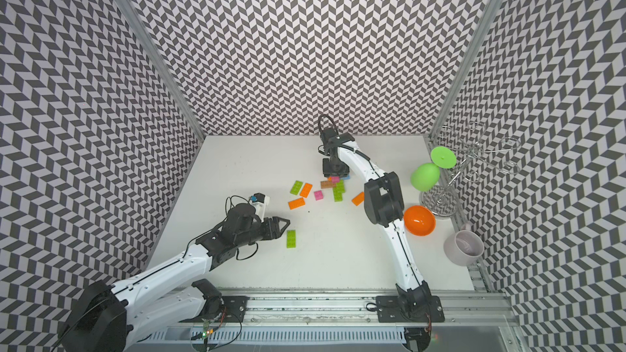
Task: Assemble a small pinwheel with lego
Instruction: Move the lego brick at the center of the board.
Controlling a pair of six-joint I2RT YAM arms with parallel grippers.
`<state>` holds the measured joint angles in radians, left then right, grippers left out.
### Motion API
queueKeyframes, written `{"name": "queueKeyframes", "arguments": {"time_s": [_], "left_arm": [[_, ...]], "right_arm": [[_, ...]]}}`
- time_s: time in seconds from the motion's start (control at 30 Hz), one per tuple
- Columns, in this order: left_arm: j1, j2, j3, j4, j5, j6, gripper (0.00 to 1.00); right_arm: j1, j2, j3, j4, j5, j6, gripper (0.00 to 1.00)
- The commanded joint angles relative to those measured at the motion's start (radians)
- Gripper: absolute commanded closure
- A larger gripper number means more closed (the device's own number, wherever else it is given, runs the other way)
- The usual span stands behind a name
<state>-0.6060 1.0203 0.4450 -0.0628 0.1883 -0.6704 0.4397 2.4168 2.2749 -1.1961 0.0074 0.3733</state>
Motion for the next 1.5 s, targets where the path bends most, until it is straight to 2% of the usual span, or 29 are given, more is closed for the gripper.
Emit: {"name": "queueKeyframes", "arguments": {"time_s": [0.0, 0.1, 0.2, 0.37, 0.47, 0.53, 0.67, 0.83, 1.07, 1.3, 1.47], "left_arm": [[0.012, -0.009, 0.052, -0.018, -0.008, 0.023, 0.36], [0.033, 0.010, 0.096, -0.038, -0.011, 0.051, 0.35], [0.047, 0.050, 0.151, -0.049, -0.015, 0.078, 0.34], [0.060, 0.185, 0.265, -0.042, 0.003, 0.126, 0.31], [0.061, 0.333, 0.381, -0.039, 0.032, 0.157, 0.28], [0.061, 0.433, 0.483, -0.058, 0.041, 0.171, 0.22], [0.063, 0.611, 0.702, -0.105, 0.048, 0.192, 0.21], [0.064, 0.721, 0.862, -0.148, 0.071, 0.222, 0.21], [0.116, 0.787, 0.907, -0.162, 0.113, 0.218, 0.22], [0.153, 0.791, 0.908, -0.156, 0.135, 0.217, 0.22], [0.158, 0.794, 0.904, -0.155, 0.143, 0.212, 0.23]], "right_arm": [[-0.013, -0.121, 0.022, -0.025, 0.012, 0.012, 0.49], [-0.016, -0.243, -0.100, 0.010, 0.042, 0.011, 0.42], [-0.018, -0.432, -0.373, 0.172, 0.068, 0.039, 0.34], [-0.067, -0.668, -0.768, 0.336, 0.144, 0.190, 0.33], [-0.084, -0.711, -0.922, 0.404, 0.143, 0.255, 0.33], [-0.084, -0.710, -0.975, 0.438, 0.158, 0.289, 0.34], [-0.085, -0.654, -1.003, 0.482, 0.147, 0.321, 0.35], [-0.085, -0.582, -0.966, 0.514, 0.122, 0.333, 0.35], [-0.085, -0.495, -0.914, 0.499, 0.126, 0.346, 0.37], [-0.084, -0.442, -0.911, 0.467, 0.139, 0.350, 0.40], [-0.085, -0.438, -0.940, 0.472, 0.121, 0.342, 0.49]]}}
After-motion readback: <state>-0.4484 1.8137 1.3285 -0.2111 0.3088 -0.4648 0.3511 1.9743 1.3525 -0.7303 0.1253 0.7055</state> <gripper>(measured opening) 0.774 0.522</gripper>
